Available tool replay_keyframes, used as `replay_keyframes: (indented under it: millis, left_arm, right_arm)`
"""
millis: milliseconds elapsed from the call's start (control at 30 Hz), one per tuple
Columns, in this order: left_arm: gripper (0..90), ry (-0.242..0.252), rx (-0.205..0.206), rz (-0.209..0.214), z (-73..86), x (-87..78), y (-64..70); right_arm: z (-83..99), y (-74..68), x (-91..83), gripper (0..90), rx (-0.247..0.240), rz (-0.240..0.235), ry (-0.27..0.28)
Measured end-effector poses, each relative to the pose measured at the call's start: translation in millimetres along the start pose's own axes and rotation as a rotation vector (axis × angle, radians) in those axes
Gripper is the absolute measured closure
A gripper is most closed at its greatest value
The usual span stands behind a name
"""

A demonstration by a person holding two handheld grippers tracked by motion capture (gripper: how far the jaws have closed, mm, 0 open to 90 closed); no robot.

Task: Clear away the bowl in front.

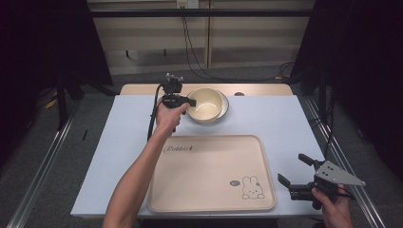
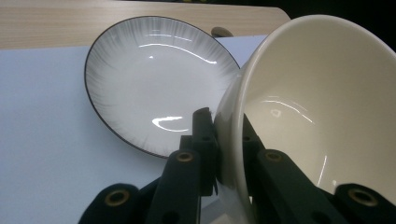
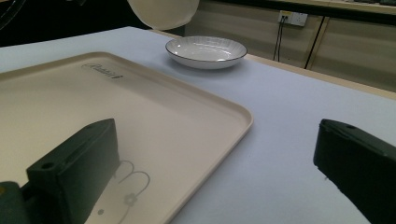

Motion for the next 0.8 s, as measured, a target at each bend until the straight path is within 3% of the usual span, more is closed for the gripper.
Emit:
replay_keyframes:
  millis: [67, 100, 400, 800]
  left_arm:
    - [83.7, 0.005, -0.006, 0.004, 1.7, 1.8, 4.6]
    - [83.7, -0.02, 0.029, 0.013, 4.5, 1.7, 5.3]
    - [83.7, -0.044, 0.057, 0.049, 13.0, 10.7, 23.6]
    - [83.7, -0.081, 0.072, 0.085, 27.8, 26.2, 45.9]
  right_arm:
    - [-0.1, -0.5, -0.1, 0.0, -0.001, -0.004, 0.0]
    - [-0.3, 0.6, -0.1, 0.0, -0.004, 0.003, 0.003]
    - [-0.1, 0.9, 0.0, 0.0, -0.003, 0.004, 0.002]
    - [-0.5, 0.8, 0.0, 0.0, -0.002, 0.004, 0.006]
Point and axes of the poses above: each handheld gripper's, and its own axes: x roughly forward along the jaws, z roughly out of its underside, y roughly to its right, the point moved 8 cm from there along x, roughly forward along the jaws, and after that the axes turned 9 degrees about -x, right-handed, at the moved point
